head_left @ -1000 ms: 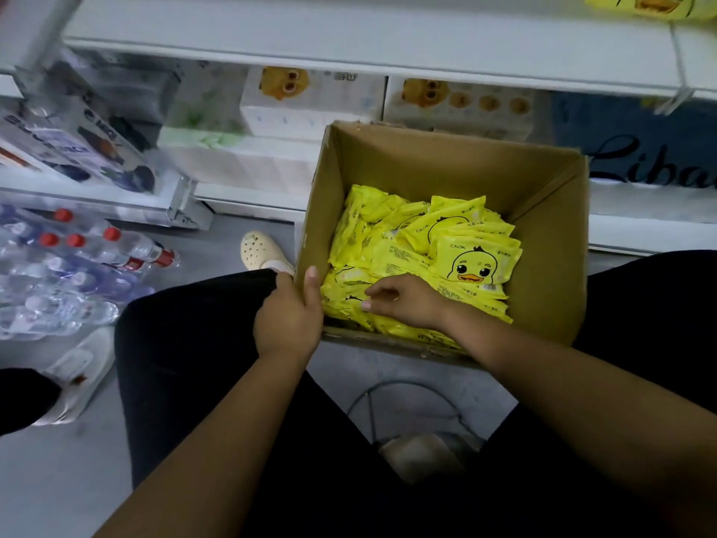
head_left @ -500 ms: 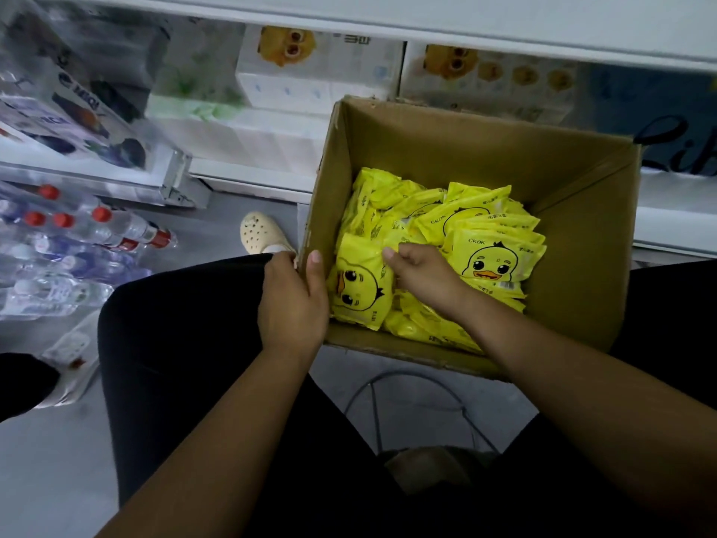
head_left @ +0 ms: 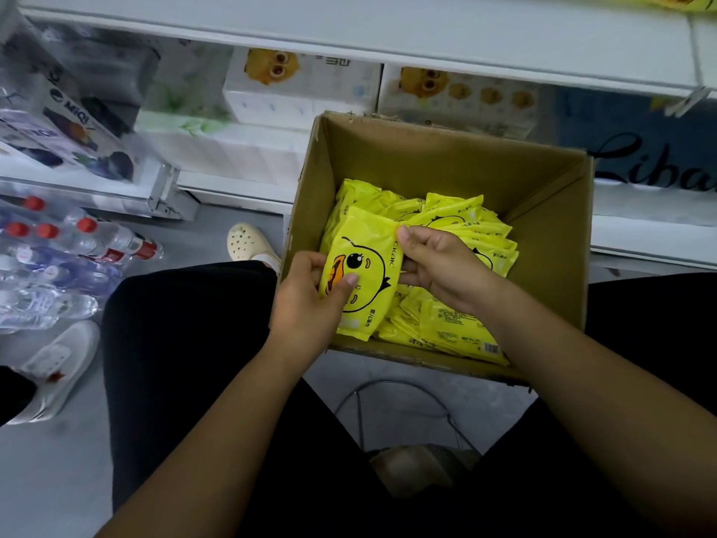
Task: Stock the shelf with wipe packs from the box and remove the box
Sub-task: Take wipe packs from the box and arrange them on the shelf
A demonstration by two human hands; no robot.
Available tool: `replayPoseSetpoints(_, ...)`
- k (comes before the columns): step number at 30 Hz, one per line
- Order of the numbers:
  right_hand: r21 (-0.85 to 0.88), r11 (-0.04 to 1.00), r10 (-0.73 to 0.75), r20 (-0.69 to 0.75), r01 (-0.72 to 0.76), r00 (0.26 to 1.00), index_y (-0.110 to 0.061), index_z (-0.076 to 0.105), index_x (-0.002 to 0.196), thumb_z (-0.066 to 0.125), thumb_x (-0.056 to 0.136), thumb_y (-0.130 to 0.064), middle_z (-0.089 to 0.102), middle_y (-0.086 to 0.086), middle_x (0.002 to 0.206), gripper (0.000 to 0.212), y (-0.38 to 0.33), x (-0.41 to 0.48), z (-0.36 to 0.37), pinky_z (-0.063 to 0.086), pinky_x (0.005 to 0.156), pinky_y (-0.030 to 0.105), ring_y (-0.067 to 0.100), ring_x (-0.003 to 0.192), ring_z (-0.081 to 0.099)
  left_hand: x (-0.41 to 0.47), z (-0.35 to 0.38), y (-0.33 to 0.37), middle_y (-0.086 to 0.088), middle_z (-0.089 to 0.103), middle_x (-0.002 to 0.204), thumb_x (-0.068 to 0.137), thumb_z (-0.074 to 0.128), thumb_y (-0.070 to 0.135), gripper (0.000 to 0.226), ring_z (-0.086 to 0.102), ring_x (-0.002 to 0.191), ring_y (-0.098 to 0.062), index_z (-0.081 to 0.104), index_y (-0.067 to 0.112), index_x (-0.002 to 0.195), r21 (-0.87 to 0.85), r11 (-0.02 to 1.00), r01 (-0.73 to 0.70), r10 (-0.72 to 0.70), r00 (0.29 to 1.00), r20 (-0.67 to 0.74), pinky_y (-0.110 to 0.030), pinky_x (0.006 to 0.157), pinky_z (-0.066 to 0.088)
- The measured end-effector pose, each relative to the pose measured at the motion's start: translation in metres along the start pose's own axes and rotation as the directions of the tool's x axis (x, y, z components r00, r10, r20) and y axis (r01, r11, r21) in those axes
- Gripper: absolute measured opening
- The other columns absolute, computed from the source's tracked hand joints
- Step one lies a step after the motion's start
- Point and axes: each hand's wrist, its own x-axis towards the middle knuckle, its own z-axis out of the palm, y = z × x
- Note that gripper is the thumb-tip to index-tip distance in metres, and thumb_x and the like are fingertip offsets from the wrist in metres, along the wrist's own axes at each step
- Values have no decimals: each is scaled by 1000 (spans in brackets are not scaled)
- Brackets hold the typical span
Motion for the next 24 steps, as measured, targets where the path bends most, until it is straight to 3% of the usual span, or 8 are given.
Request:
replayPoseSetpoints(2,-67,998,15,-50,-18,999,-5,66,119,53,103,-28,74,12,113,30,6,1,-8,60,89,39,28,106,72,0,3,-2,2,74,97,91,75,30,33,70,83,-6,55,14,110,-37,998,47,-47,999,-22,-24,69,54)
replayPoseSetpoints(4,-283,958,28,-99,-55,995,-10,68,113,61,99,-30,75,5,108,25,18,2,-25,59,89,35,22,103,72,3,2,-3,-2,72,101,92,75,26,34,69,82,-5,53,13,115,-62,995,80,-83,995,-55,-13,64,50)
replayPoseSetpoints(7,-763,632,183,-25,-137,983,-19,71,114,77,88,-32,70,-2,119,31,49,3,-63,49,101,34,15,112,64,10,-1,-9,-5,70,116,93,73,25,55,70,98,-16,42,13,137,-77,991,109,-111,993,-27,-28,82,56)
replayPoseSetpoints(8,-848,506,269,-20,-159,963,-19,70,119,79,85,-33,65,0,128,38,59,3,-73,44,105,31,16,121,59,13,-1,-11,-5,67,122,93,73,25,62,68,105,-18,38,15,143,-54,993,109,-110,994,-10,-33,89,55)
replayPoseSetpoints(10,-895,409,330,-39,-180,943,-18,66,129,81,83,-32,55,3,142,50,74,2,-84,37,108,28,20,134,49,15,2,-12,-2,61,128,93,73,23,68,61,113,-17,33,17,148,-1,995,98,-98,995,13,-30,95,49)
replayPoseSetpoints(14,-902,405,214,-68,-151,974,-14,59,133,83,82,-26,53,12,131,57,84,11,-89,42,102,30,26,124,53,15,6,-8,4,62,125,97,67,16,68,60,111,-14,28,22,152,-8,998,68,-67,995,77,-24,89,44)
replayPoseSetpoints(17,-887,417,226,-109,-198,968,-9,60,126,85,80,-27,58,8,116,55,92,16,-94,48,94,34,27,114,58,17,7,-9,4,65,118,99,63,12,65,64,106,-18,27,28,150,-3,998,58,-57,991,121,-28,89,48)
replayPoseSetpoints(24,-873,460,191,-83,-164,978,-12,70,91,84,81,-24,63,2,86,21,86,19,-93,44,74,26,20,86,60,19,10,-8,-5,69,113,102,57,11,69,69,95,-30,20,40,151,13,1000,14,-16,987,158,-43,84,58)
